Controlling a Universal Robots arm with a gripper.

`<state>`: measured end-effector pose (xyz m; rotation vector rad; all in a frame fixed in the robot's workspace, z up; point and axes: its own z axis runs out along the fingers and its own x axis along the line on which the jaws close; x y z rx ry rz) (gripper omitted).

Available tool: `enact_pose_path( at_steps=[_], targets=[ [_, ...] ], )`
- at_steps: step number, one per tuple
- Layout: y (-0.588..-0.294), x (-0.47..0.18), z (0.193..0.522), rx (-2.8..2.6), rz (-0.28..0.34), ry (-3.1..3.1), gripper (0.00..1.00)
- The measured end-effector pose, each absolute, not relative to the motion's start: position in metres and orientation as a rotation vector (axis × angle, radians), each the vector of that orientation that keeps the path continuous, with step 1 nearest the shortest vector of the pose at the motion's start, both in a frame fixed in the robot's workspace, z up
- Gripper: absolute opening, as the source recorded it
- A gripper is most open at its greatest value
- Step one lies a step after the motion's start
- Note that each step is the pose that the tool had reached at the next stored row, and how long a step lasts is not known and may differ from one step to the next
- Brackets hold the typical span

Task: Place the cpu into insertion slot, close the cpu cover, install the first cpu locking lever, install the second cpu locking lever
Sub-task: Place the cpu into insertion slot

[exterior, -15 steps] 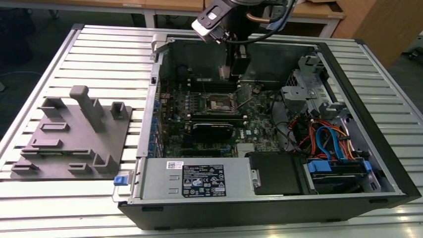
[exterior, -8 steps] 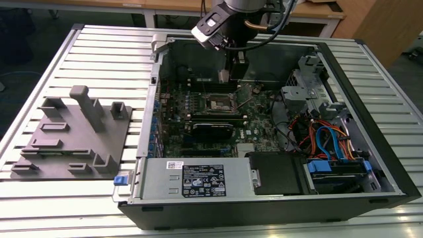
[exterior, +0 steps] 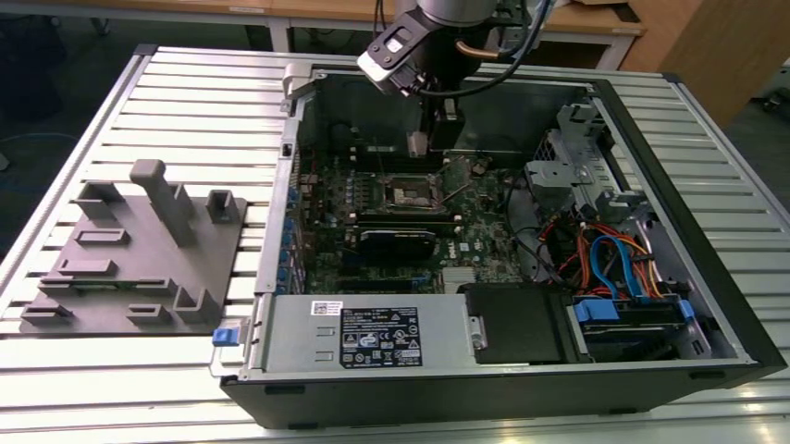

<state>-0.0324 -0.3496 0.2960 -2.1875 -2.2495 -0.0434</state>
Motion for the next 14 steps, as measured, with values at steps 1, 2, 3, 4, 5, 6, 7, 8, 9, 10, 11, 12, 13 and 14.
enact_pose_path(
  at_steps=[1, 2, 3, 4, 5, 6, 7, 8, 9, 10, 11, 12, 13, 14],
  targets=[
    [-0.3496, -0.0325, 0.2958, -2.188, -0.043, -2.249, 0.54],
    [-0.3496, -0.0324, 0.2956, -2.188, -0.043, -2.250, 0.54],
    [-0.3496, -0.0325, 0.2955, -2.188, -0.043, -2.250, 0.54],
    [-0.3496, -0.0328, 0.2943, -2.188, -0.043, -2.250, 0.54],
    [-0.3496, -0.0329, 0.2936, -2.188, -0.043, -2.249, 0.54],
    [-0.3496, -0.0329, 0.2935, -2.188, -0.043, -2.250, 0.54],
    [-0.3496, -0.0329, 0.2933, -2.188, -0.043, -2.249, 0.54],
    [-0.3496, -0.0329, 0.2931, -2.187, -0.043, -2.250, 0.54],
    [-0.3496, -0.0329, 0.2929, -2.188, -0.043, -2.250, 0.54],
    [-0.3496, -0.0329, 0.2922, -2.188, -0.043, -2.249, 0.54],
    [-0.3496, -0.0329, 0.2920, -2.188, -0.043, -2.249, 0.54],
    [-0.3496, -0.0329, 0.2920, -2.188, -0.043, -2.249, 0.54],
    [-0.3496, -0.0329, 0.2920, -2.188, -0.043, -2.250, 0.54],
    [-0.3496, -0.0329, 0.2919, -2.188, -0.043, -2.250, 0.54]
  ],
)
